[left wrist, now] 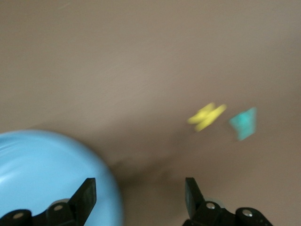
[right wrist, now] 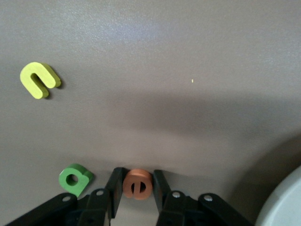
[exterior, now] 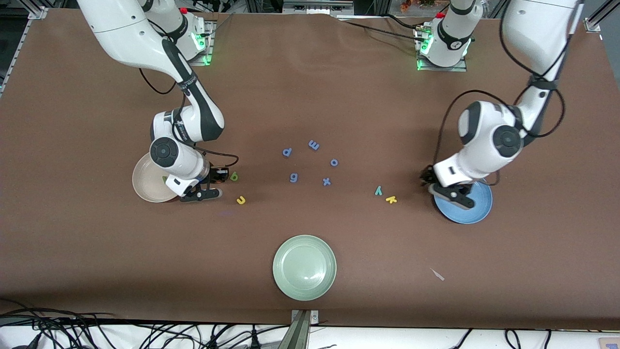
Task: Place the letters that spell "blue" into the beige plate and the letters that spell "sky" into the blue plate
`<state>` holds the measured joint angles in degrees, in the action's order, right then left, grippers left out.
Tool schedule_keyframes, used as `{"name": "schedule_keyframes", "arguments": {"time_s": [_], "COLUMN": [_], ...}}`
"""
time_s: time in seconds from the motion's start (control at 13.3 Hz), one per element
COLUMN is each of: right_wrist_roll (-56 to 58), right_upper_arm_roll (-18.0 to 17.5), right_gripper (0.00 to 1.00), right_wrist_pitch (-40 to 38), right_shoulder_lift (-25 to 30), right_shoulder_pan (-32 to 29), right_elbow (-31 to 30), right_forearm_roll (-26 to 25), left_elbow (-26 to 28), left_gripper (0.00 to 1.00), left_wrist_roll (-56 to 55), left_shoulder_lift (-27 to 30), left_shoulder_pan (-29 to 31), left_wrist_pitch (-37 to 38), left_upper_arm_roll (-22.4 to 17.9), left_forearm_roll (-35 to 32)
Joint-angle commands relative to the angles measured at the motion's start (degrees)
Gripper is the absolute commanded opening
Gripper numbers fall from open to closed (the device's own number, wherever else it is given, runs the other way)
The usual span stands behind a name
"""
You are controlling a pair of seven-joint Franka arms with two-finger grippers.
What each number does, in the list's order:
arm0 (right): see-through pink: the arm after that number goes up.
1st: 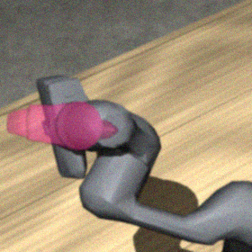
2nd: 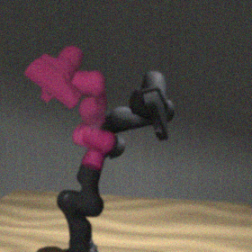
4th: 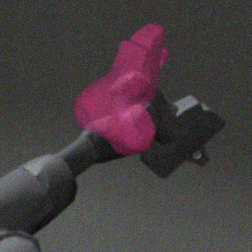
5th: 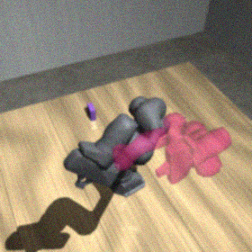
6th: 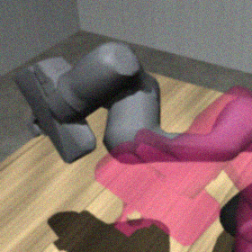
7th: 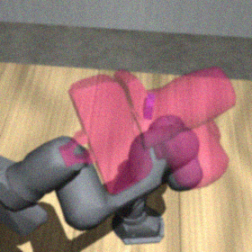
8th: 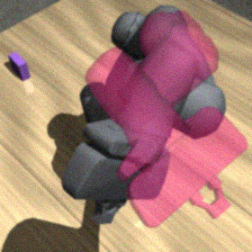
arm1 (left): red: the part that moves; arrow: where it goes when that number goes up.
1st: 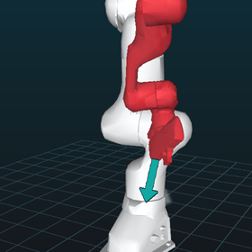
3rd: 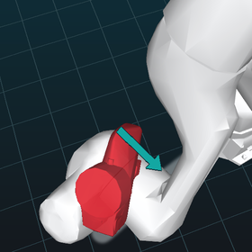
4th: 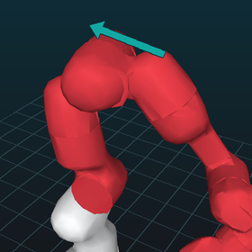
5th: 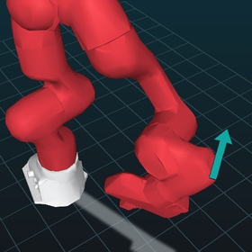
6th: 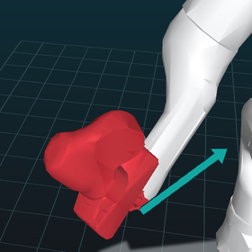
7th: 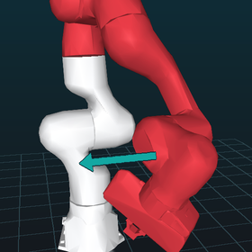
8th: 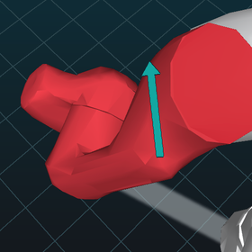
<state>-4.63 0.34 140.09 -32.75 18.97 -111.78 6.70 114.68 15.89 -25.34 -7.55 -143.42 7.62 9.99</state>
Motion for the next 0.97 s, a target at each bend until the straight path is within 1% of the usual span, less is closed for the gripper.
{"name": "schedule_keyframes", "arguments": {"time_s": [0.0,0.07,0.15,0.3,0.38,0.53,0.6,0.67,0.75,0.82,0.9], "right_wrist_roll": [1.03,1.29,1.47,3.73,6.71,16.18,19.28,19.74,19.66,19.05,18.87], "right_upper_arm_roll": [0.01,0.01,0.09,1.14,3.41,8.51,10.88,12.12,12.92,13.27,13.37], "right_gripper": [0.02,0.01,0.0,0.0,0.0,0.0,0.01,0.05,0.08,0.45,0.99], "right_wrist_pitch": [0.63,-0.16,-5.3,-15.59,-19.03,-21.43,-21.87,-21.87,-21.79,-21.87,-21.79], "right_shoulder_lift": [0.23,0.66,0.84,1.28,2.07,2.86,2.87,2.69,2.6,2.34,2.16], "right_shoulder_pan": [0.19,0.19,0.1,-0.78,-0.78,-0.78,-0.78,-0.78,-0.78,-0.87,-0.96], "right_elbow": [-0.99,0.24,2.86,8.49,9.03,8.69,8.34,7.73,7.2,7.1,7.02], "right_forearm_roll": [0.59,0.76,0.77,0.07,-0.02,0.06,0.06,0.15,0.15,0.41,0.5], "left_elbow": [-6.65,-7.27,-7.19,-7.28,-7.28,-7.72,-7.72,-7.72,-7.72,-7.72,-7.72], "left_gripper": [0.84,0.84,0.82,0.76,0.72,0.68,0.68,0.68,0.68,0.67,0.66], "left_wrist_roll": [-2.44,-2.44,-2.27,-1.74,-1.48,-1.48,-1.48,-1.48,-1.39,-1.39,-1.39], "left_shoulder_lift": [-6.73,-7.96,-8.84,-9.38,-9.38,-10.16,-10.95,-11.4,-11.84,-12.1,-12.28], "left_shoulder_pan": [-4.83,-5.1,-5.11,-5.11,-5.11,-5.45,-6.41,-6.77,-6.78,-6.78,-6.78], "left_wrist_pitch": [-0.1,-0.45,-2.37,-3.18,-3.18,-3.18,-3.27,-3.79,-4.84,-5.37,-5.38], "left_upper_arm_roll": [-0.41,-0.5,-0.5,-0.5,-0.5,-0.5,-0.5,-0.58,-0.67,-0.67,-0.85], "left_forearm_roll": [4.07,3.99,3.81,3.63,3.55,3.55,3.46,3.37,3.02,1.71,0.48]}}
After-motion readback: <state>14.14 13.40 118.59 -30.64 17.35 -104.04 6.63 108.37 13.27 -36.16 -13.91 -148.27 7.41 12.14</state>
